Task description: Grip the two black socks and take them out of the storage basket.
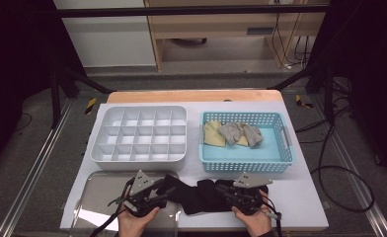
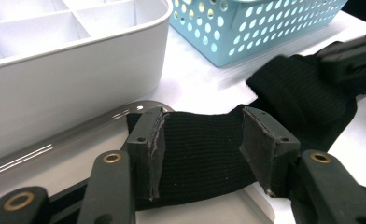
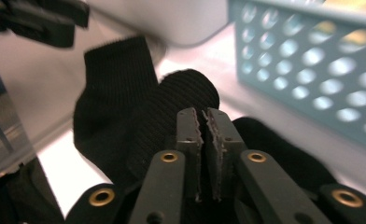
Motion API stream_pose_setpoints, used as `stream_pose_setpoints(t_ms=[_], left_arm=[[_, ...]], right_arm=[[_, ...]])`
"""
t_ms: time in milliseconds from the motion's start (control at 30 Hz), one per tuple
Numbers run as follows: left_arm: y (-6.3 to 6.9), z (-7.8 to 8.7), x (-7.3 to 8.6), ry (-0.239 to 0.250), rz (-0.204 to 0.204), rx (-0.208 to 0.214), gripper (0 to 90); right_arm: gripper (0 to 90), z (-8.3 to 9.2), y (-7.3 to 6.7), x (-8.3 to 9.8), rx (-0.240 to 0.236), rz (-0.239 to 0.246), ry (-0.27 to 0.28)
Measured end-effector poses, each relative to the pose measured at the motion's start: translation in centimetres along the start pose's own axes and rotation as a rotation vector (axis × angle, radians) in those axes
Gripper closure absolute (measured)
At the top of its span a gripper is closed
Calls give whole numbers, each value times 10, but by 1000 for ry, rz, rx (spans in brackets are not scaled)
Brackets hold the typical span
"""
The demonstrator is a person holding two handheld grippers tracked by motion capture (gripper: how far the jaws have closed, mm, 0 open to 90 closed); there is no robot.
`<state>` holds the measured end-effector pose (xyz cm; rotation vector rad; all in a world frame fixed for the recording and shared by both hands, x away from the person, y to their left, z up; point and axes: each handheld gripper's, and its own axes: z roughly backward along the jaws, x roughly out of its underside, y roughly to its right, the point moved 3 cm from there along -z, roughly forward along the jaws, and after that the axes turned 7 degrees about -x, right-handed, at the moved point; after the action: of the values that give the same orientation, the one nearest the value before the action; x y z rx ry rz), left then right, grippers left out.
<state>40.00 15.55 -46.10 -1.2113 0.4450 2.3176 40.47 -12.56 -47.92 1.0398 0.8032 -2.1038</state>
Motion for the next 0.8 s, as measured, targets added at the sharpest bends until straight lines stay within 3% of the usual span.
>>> stream_pose_setpoints(t_ms=[100, 200, 367, 433, 533, 633, 733, 800], left_arm=[[0, -1, 0, -3, -4, -6, 485], [-1, -2, 1, -11, -9, -23, 480], [-2, -2, 2, -18, -26, -39, 470], [-3, -2, 2, -18, -28, -42, 467], [-5, -1, 2, -15, -27, -44, 463], [-5, -1, 2, -13, -25, -41, 461], [-5, -1, 1, -9, -22, -37, 460], [-5, -1, 1, -6, -22, -31, 459]], right_arm=[[800, 14, 0, -1, -2, 13, 33], [753, 18, -6, 5, -18, 39, 31], [607, 3, -17, 11, -29, 120, -14], [512, -2, -20, 13, -18, 146, -34], [467, -8, -23, 15, 11, 194, -46], [521, -10, -17, 17, 61, 207, -47], [700, -9, -8, 18, 100, 184, -47], [821, -7, -3, 17, 98, 146, -41]])
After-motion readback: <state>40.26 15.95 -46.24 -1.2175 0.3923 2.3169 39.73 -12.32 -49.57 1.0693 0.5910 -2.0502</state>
